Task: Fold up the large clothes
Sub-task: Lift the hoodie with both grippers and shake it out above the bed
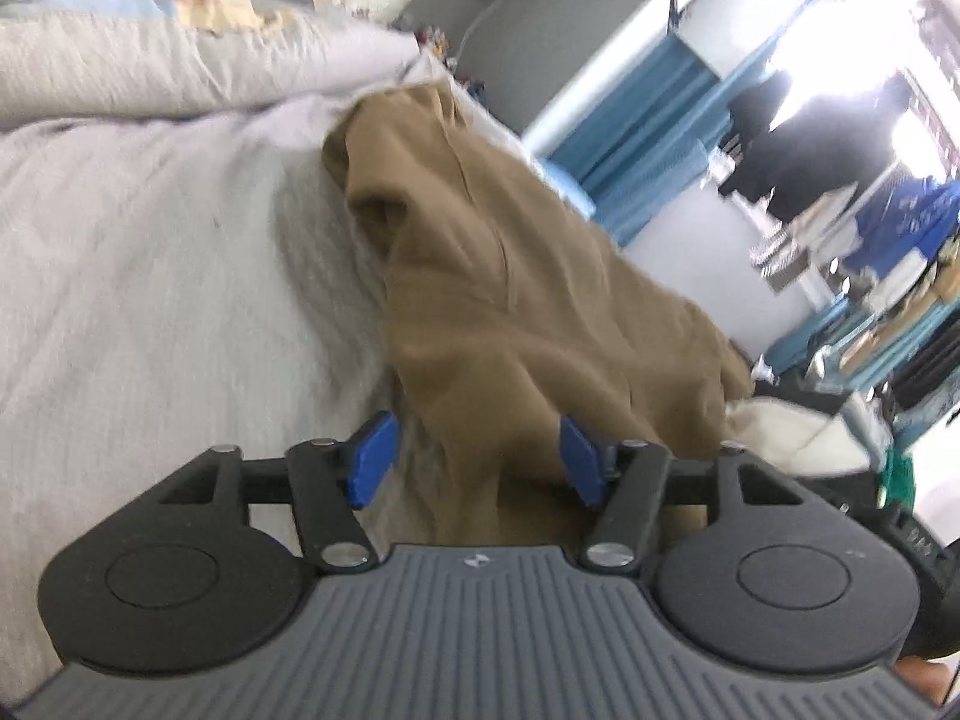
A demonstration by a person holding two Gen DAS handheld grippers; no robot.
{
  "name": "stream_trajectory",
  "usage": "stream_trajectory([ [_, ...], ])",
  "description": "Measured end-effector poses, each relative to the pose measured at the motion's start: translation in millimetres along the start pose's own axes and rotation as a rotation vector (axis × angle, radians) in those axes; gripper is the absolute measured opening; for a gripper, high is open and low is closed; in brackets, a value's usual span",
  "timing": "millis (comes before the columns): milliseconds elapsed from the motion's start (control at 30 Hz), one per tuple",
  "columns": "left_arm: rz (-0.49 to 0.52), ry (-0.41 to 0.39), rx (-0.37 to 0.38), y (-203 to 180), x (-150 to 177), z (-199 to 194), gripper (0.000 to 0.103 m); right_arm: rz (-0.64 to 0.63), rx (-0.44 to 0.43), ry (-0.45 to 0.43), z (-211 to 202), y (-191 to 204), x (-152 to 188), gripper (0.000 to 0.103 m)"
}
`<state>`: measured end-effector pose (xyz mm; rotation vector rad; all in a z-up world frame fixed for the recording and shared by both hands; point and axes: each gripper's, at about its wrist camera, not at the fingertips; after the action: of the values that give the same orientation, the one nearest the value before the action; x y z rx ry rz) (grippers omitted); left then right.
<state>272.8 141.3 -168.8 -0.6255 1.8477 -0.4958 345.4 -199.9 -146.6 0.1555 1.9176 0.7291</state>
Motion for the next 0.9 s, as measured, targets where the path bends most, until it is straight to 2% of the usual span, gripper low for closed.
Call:
stream_trajectory([
  [233,-0.082,0.005,0.045,10,-30,46,0.070,0.096,0.033,-0.014,50,-27,-34,0.086],
  [367,-0.137,0.014,0.025,16,-44,84,0.070,0.052,0.073,0.036,95,-30,-45,0.087],
  [433,-0.128,0.011,0.008,17,-50,102,0.070,0.065,0.100,0.054,114,-36,-46,0.090],
  [533,-0.091,0.020,0.011,19,-56,128,0.069,0.140,0.047,0.076,138,-49,-43,0.092],
  [633,-0.093,0.027,-0.008,31,-52,150,0.057,0.201,-0.027,0.092,157,-65,-37,0.095],
  [733,-0.131,0.045,-0.019,50,-46,170,0.044,0.291,-0.062,0.106,169,-83,-28,0.091],
  [800,-0.155,0.054,-0.008,58,-46,181,0.042,0.298,-0.027,0.124,181,-92,-24,0.076],
  [900,-0.151,0.060,0.004,63,-45,195,0.041,0.301,-0.028,0.141,193,-99,-17,0.072],
])
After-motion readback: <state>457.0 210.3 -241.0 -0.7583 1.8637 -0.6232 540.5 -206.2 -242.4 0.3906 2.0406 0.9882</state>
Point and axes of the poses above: each gripper's, at about its wrist camera, not at the fingertips, and z roughly the way its jaws point, y to its left, x to its underside, and after that the axes turned 15 degrees about -y, right-handed
